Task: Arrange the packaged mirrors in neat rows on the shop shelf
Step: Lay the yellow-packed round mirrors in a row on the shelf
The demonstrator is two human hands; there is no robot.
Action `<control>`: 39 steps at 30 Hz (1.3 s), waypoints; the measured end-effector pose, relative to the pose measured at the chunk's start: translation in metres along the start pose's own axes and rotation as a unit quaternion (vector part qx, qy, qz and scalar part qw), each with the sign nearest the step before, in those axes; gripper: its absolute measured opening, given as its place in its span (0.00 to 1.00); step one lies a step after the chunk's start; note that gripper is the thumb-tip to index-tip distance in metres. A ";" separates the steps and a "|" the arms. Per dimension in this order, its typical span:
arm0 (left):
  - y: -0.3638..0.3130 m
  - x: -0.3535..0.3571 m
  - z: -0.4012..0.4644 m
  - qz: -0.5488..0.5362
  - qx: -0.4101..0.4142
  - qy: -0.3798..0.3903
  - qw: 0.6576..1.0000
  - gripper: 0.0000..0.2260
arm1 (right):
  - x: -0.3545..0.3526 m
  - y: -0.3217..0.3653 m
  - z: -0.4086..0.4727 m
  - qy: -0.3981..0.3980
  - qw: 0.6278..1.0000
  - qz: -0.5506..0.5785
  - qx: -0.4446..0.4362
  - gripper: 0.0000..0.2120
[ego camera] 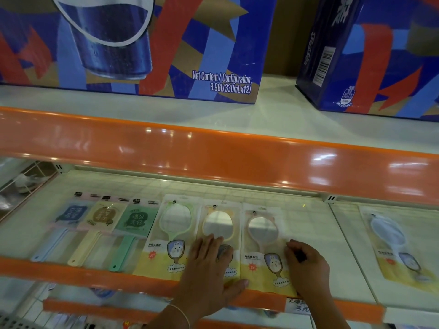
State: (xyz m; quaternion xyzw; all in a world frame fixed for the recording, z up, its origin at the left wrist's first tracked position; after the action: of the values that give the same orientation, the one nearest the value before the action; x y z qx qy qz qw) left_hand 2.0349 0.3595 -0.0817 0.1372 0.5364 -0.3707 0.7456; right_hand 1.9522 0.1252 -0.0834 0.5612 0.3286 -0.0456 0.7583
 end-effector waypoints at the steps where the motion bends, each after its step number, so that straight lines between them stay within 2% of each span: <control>1: 0.000 0.000 0.000 -0.002 -0.002 0.002 1.000 0.33 | 0.000 0.001 0.000 0.001 1.000 -0.004 -0.003 0.07; 5: 0.001 0.001 0.000 -0.012 -0.013 0.002 1.000 0.33 | 0.002 0.009 -0.005 0.014 0.999 -0.012 -0.046 0.09; 10: 0.002 -0.001 0.000 -0.016 -0.017 0.004 1.000 0.36 | 0.017 0.013 -0.013 0.086 0.977 -0.082 -0.175 0.25; 14: 0.001 -0.003 0.001 -0.015 -0.014 0.007 1.000 0.38 | 0.020 0.012 -0.012 0.100 0.970 -0.107 -0.192 0.30; 27: 0.000 -0.002 0.000 -0.010 -0.010 0.006 1.000 0.33 | 0.019 0.011 -0.012 0.112 0.973 -0.086 -0.181 0.28; 31: -0.003 -0.005 0.001 0.004 -0.009 0.020 1.000 0.33 | 0.017 0.011 -0.010 0.115 0.977 -0.068 -0.169 0.24; 35: -0.015 -0.010 0.013 0.031 -0.021 0.022 0.999 0.29 | 0.002 0.012 -0.005 0.089 0.988 0.026 -0.122 0.12; 39: -0.054 -0.010 0.036 -0.001 -0.012 -0.013 1.000 0.22 | -0.032 0.006 0.008 0.023 0.990 0.062 -0.123 0.14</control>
State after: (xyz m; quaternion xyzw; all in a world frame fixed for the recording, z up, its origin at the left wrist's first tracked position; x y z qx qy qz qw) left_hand 2.0207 0.3043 -0.0483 0.1227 0.5311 -0.3665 0.7540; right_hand 1.9335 0.1104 -0.0592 0.4839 0.3132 0.0551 0.8153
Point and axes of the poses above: each hand's wrist, its own z-axis towards the middle knuckle, its own x-axis out of the palm, y = z × x, the point moved 5 cm from there along z, towards the middle knuckle, and after that the axes turned 14 degrees about -y, right-handed, at the moved point
